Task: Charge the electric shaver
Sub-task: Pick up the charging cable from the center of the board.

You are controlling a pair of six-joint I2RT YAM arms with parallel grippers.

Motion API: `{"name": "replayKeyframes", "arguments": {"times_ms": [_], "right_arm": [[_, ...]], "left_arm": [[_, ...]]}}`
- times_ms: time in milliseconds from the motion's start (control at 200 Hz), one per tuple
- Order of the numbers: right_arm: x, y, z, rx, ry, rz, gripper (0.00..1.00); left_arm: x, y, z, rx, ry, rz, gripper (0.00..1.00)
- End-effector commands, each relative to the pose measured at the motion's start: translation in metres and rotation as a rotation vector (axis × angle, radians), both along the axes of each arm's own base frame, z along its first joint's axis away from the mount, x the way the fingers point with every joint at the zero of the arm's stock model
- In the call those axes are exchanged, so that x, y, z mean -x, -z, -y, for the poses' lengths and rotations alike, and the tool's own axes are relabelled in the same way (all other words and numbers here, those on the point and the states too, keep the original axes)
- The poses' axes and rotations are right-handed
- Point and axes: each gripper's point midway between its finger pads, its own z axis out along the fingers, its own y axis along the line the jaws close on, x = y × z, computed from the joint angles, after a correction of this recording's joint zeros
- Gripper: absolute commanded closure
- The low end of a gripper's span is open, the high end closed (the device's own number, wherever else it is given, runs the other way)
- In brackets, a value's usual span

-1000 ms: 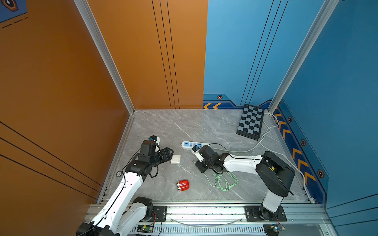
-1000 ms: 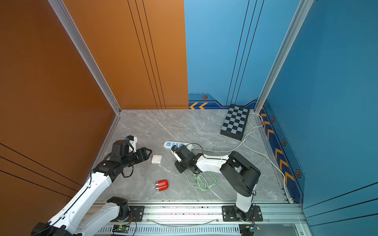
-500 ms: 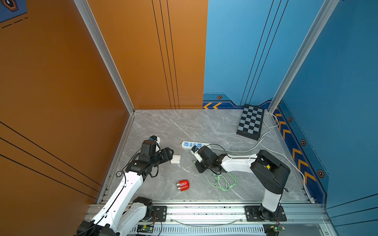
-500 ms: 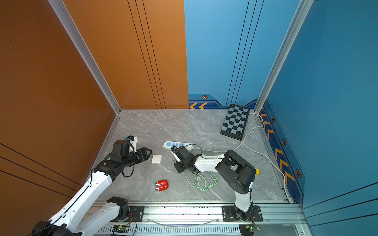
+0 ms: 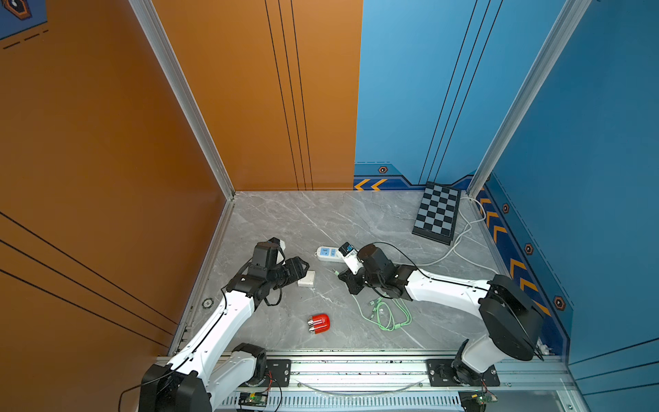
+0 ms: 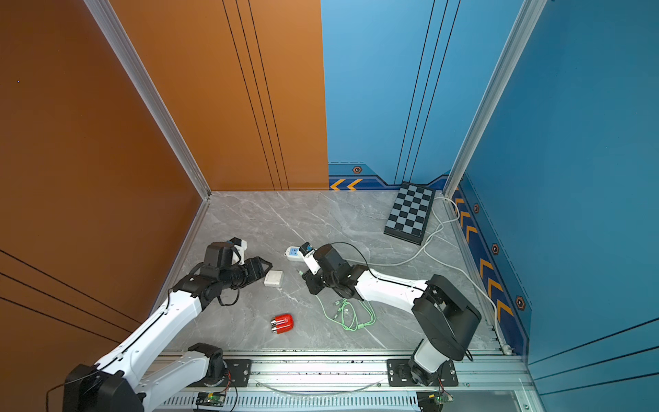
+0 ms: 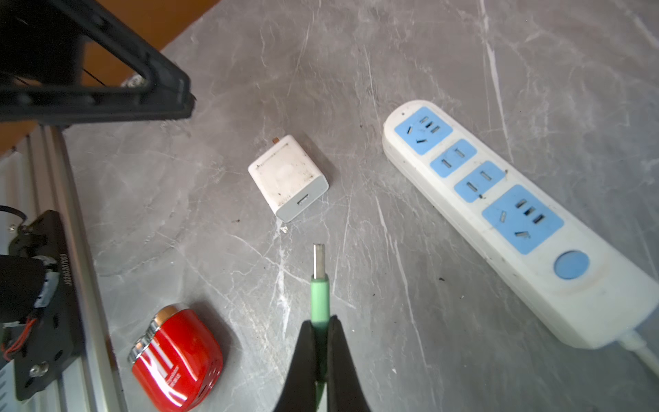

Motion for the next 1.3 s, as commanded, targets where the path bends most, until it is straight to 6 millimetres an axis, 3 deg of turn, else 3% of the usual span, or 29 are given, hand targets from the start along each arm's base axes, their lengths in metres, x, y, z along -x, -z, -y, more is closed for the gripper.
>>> {"name": "replayKeyframes", "arguments": {"times_ms": [0, 200, 461, 811, 1152, 1292], "right_arm": [[0.013, -0.003, 0.002, -0.041, -0.052, -0.037, 1.0], [0.019, -0.015, -0.002, -0.074, -0.08, -0.022, 1.0], [0.022, -0.023, -0.01, -0.104, -0.106, -0.004, 1.0], [0.016, -0.026, -0.01, -0.079, -0.078, 0.045, 1.0], [-0.004, -0.037, -0.006, -0.046, 0.043, 0.162, 1.0], [-0.003, -0.042, -0.006, -0.027, 0.061, 0.217, 1.0]], "left_arm": [[-0.01, -0.024, 0.015, 0.092, 0.011, 0.039, 0.32], [-0.008, -0.04, 0.044, 0.131, 0.049, 0.059, 0.32], [-0.008, -0.022, 0.067, 0.143, 0.069, 0.014, 0.33], [-0.013, -0.015, 0.098, 0.165, 0.112, 0.014, 0.38], [-0.009, -0.007, 0.097, 0.157, 0.081, -0.01, 0.46], [-0.01, -0.006, 0.097, 0.156, 0.076, -0.012, 0.52]]}}
